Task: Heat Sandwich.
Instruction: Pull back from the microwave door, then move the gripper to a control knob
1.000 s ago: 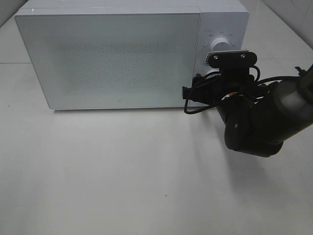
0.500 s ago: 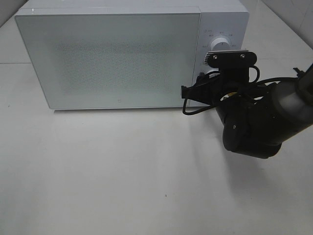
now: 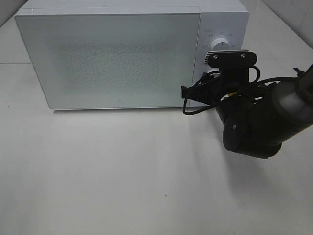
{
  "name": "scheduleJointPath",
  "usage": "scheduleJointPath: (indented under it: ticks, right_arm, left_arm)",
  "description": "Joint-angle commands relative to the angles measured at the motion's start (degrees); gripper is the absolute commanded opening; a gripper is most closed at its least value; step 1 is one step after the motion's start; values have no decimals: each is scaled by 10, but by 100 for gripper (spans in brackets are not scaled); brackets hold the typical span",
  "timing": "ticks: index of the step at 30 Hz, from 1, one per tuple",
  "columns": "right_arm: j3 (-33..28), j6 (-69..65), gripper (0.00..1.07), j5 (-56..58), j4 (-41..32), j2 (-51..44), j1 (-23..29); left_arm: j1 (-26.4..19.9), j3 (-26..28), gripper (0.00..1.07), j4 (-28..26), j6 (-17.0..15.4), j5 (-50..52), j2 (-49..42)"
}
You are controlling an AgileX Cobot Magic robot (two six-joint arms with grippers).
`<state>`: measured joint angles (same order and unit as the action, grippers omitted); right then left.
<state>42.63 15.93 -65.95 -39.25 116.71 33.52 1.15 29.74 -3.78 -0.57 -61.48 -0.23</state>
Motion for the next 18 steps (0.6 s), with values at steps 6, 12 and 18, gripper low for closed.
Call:
scheduleJointPath:
  ticks: [6,12,18]
  right_arm:
    - [2,-2,0,-8,1,-7,-2]
    - [2,-85,0,-15,1,-7,-2]
    - [2,-189,1,-16,1,-7,-2]
  left_arm:
    - [3,-1,98,-2,0,1,-9]
    - [3,-1,98,-2,0,1,-9]
    - [3,-1,98,-2,0,1,-9]
